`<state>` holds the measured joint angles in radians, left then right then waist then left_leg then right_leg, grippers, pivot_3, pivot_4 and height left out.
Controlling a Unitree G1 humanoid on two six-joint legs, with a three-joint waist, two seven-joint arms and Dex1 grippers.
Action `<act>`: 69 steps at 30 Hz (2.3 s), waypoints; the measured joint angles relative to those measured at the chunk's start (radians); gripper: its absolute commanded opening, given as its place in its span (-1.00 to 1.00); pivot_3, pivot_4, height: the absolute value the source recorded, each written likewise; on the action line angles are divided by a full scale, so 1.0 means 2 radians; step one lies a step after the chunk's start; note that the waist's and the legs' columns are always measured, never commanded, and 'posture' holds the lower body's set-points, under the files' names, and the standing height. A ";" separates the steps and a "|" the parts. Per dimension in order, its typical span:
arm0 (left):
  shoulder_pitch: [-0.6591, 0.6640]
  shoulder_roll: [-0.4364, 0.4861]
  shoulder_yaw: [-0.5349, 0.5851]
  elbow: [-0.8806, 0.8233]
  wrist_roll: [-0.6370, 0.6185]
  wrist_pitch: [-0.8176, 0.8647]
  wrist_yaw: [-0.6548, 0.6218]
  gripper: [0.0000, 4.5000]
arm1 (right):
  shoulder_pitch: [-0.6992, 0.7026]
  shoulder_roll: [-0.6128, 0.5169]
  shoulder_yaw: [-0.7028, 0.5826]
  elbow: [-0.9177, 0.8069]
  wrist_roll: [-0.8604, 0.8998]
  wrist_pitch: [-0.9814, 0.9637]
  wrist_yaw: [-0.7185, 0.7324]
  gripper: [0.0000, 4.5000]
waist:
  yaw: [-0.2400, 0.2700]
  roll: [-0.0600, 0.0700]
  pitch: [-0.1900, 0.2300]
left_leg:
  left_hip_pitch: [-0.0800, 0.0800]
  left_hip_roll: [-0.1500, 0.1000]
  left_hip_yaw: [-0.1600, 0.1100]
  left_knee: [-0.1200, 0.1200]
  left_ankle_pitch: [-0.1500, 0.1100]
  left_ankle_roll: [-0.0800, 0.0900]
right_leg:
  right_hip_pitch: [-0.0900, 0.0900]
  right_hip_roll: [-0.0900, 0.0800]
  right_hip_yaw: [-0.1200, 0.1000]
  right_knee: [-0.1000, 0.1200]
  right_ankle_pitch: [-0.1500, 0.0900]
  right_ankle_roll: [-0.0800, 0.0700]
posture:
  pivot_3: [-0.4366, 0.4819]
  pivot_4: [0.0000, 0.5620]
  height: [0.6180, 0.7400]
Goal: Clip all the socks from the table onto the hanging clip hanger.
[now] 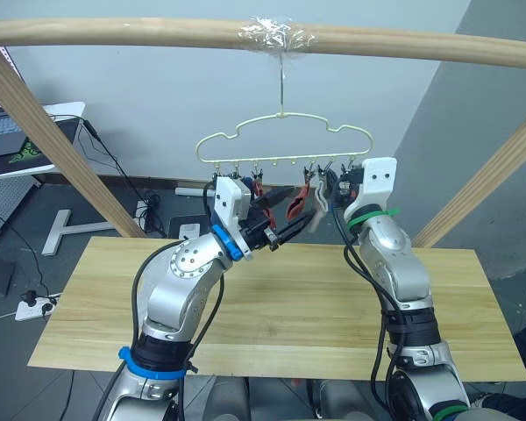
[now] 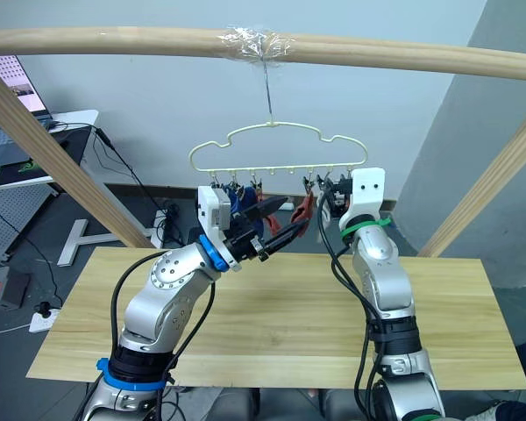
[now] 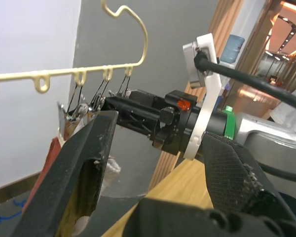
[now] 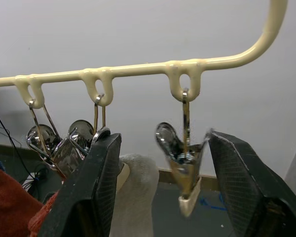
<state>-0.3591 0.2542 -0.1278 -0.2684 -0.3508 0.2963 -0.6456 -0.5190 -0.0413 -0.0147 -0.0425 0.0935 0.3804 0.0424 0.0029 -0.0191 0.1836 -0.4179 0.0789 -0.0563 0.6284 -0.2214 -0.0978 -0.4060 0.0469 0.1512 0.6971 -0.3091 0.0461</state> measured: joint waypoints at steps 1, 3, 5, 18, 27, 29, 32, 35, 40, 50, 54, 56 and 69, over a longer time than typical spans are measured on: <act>0.000 0.000 0.000 0.000 0.000 0.000 0.000 0.39 | -0.002 0.000 0.000 0.000 0.000 0.000 0.000 0.27 | 0.000 0.000 0.000 | 0.000 0.000 0.000 0.000 0.000 0.000 | 0.000 0.000 0.000 0.000 0.000 0.000 | 0.26 -0.42 1.00; 0.000 0.000 0.000 0.000 0.000 0.000 0.001 0.39 | -0.002 0.003 -0.001 0.000 0.001 0.000 0.000 0.27 | 0.000 0.000 0.000 | 0.000 0.000 0.000 0.000 0.000 0.000 | 0.000 0.000 0.000 0.000 0.000 0.000 | 0.26 -0.42 1.00; 0.000 -0.001 0.000 0.000 0.000 0.000 0.001 0.39 | -0.002 0.006 -0.001 0.001 0.004 0.000 0.000 0.27 | 0.000 0.000 0.000 | 0.000 0.000 0.000 0.000 0.000 0.000 | 0.000 0.000 0.000 0.000 0.000 0.000 | 0.26 -0.43 1.00; 0.000 -0.001 0.000 0.000 0.000 0.000 0.000 0.39 | -0.003 0.032 -0.005 0.001 0.027 0.000 0.005 0.27 | 0.000 0.000 0.000 | 0.000 0.000 0.000 0.000 0.000 0.000 | 0.000 0.000 0.000 0.000 0.000 0.000 | 0.28 -0.46 1.00; 0.000 -0.001 0.000 0.000 0.000 -0.001 0.000 0.39 | -0.006 0.035 -0.012 0.002 0.033 0.001 0.007 0.27 | 0.000 0.000 0.000 | 0.000 0.000 0.000 0.000 0.000 0.000 | 0.000 0.000 0.000 0.000 0.000 0.000 | 0.29 -0.52 1.00; 0.000 -0.001 0.000 0.000 0.000 -0.002 0.000 0.39 | -0.006 0.034 -0.011 0.003 0.033 0.002 0.008 0.27 | 0.000 0.000 0.000 | 0.000 0.000 0.000 0.000 0.000 0.000 | 0.000 0.000 0.000 0.000 0.000 0.000 | 0.29 -0.52 1.00; 0.000 -0.001 0.000 0.000 0.000 -0.002 0.000 0.39 | -0.006 0.033 -0.010 0.003 0.032 0.005 0.008 0.27 | 0.000 0.000 0.000 | 0.000 0.000 0.000 0.000 0.000 0.000 | 0.000 0.000 0.000 0.000 0.000 0.000 | 0.30 -0.53 1.00; 0.000 -0.001 0.000 0.000 0.000 -0.002 0.000 0.39 | -0.005 0.031 -0.010 0.005 0.031 0.007 0.007 0.27 | 0.001 0.000 0.000 | 0.000 0.000 0.000 0.000 0.000 0.000 | 0.000 0.000 0.000 0.000 0.000 0.000 | 0.30 -0.53 1.00; 0.000 -0.001 0.000 0.000 0.000 -0.002 -0.001 0.39 | -0.005 0.029 -0.010 0.006 0.022 0.010 0.004 0.27 | 0.001 0.000 0.000 | 0.000 0.000 0.000 0.000 0.000 0.000 | 0.000 0.000 0.000 0.000 0.000 0.000 | 0.30 -0.54 1.00; 0.000 -0.001 0.000 0.000 0.000 -0.002 0.000 0.39 | -0.006 0.026 -0.009 0.014 0.022 0.011 0.000 0.27 | 0.003 0.000 0.000 | 0.000 0.000 0.000 0.000 0.000 0.000 | 0.000 0.000 0.000 0.000 0.000 0.000 | 0.30 -0.53 1.00; 0.000 -0.002 0.000 0.000 0.000 -0.002 0.001 0.39 | -0.006 0.026 -0.008 0.014 0.022 0.011 0.002 0.20 | 0.004 0.000 0.000 | 0.000 0.000 0.000 0.000 0.000 0.000 | 0.000 0.000 0.000 0.000 0.000 0.000 | 0.30 -0.51 1.00; 0.000 -0.002 0.000 0.000 0.000 -0.002 0.001 0.39 | -0.006 0.026 -0.007 0.014 0.022 0.011 0.003 0.01 | 0.004 0.000 0.000 | 0.000 0.000 0.000 0.000 0.000 0.000 | 0.000 0.000 0.000 0.000 0.000 0.000 | 0.30 -0.51 1.00; 0.001 -0.003 -0.003 -0.003 0.000 -0.002 0.002 0.39 | -0.006 0.019 -0.001 0.019 0.018 0.010 0.008 -0.94 | 0.010 0.000 0.000 | 0.000 0.000 0.000 0.000 0.000 0.000 | 0.000 0.000 0.000 0.000 0.000 0.000 | 0.31 -0.49 1.00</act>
<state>-0.3564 0.2485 -0.1338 -0.2752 -0.3508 0.2925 -0.6411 -0.5310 -0.0028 -0.0174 -0.0039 0.1292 0.4001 0.0575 0.0237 -0.0190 0.1832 -0.4178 0.0789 -0.0563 0.6289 -0.2213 -0.0980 -0.4060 0.0469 0.1511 0.6979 -0.3090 0.0460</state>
